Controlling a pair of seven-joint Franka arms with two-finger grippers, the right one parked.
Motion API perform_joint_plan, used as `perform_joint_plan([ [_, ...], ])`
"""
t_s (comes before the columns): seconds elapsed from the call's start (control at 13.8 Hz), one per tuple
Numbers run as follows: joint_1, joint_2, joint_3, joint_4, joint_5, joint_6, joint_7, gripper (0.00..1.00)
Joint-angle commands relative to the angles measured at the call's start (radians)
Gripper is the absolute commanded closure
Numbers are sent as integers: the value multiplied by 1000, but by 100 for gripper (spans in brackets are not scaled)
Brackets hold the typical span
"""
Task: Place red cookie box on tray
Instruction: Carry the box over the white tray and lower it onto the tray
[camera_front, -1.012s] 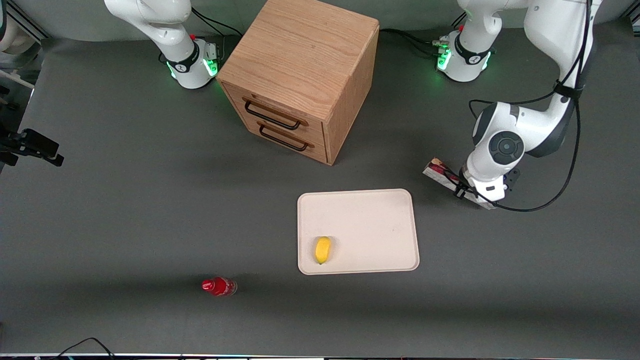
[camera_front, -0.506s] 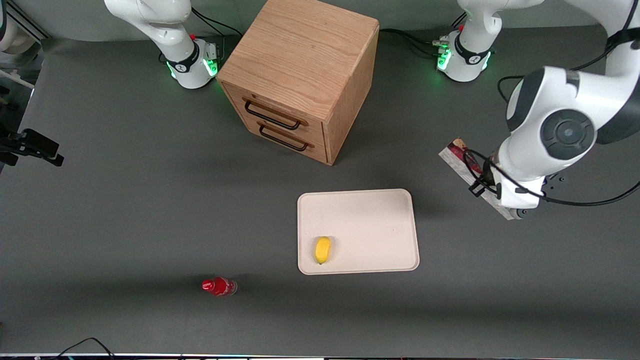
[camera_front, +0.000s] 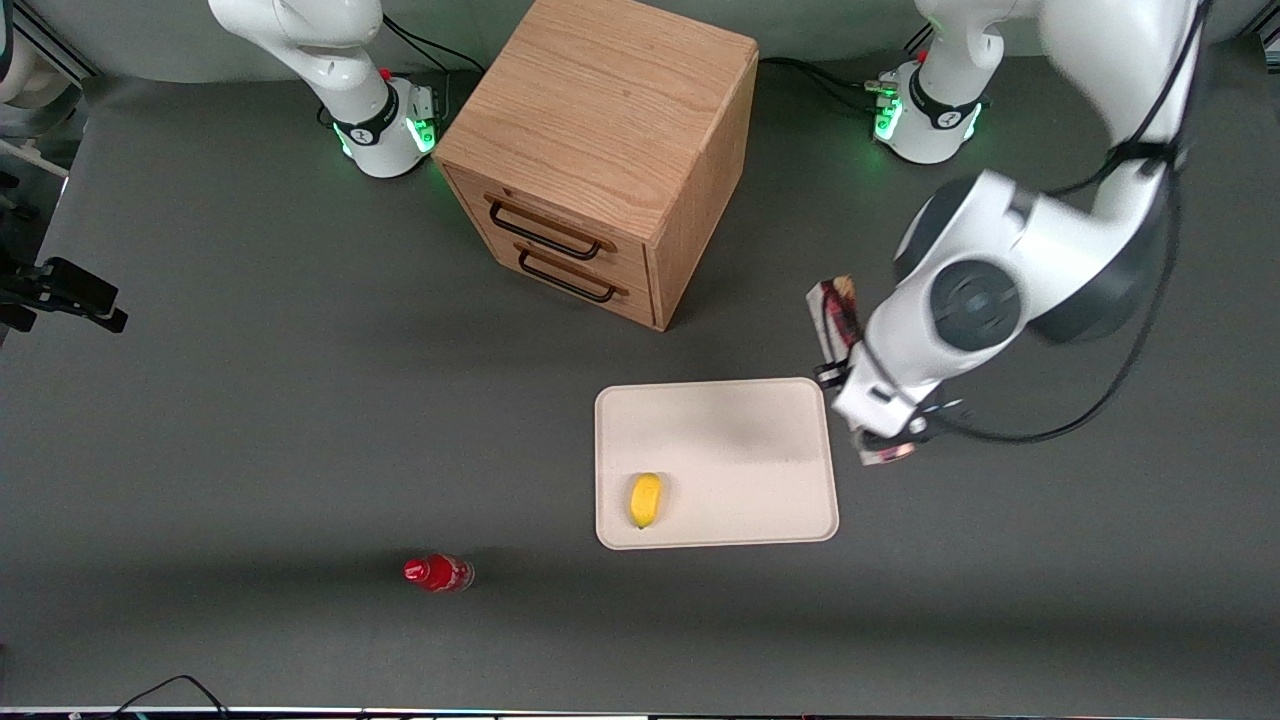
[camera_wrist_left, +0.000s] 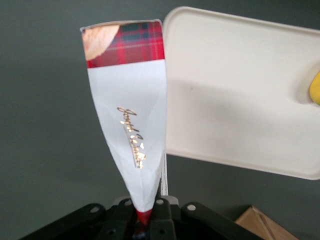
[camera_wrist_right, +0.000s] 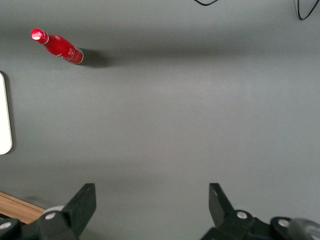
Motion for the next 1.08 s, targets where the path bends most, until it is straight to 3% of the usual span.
perform_joint_plan([
  [0.0,-8,167,-17,79,57,92,35,100],
  [0.29,-8,268,-11,73,120,200,26,100],
  [0.36,-6,280,-10,73,119,206,21,63],
  [0.43,-6,279,-7,73,119,206,20,1],
  [0.65,12,251,-10,74,103,177,10,0],
  [0.8,46,213,-20,85,97,61,29,0],
  [1.01,66,71,12,117,-9,-123,134,0],
])
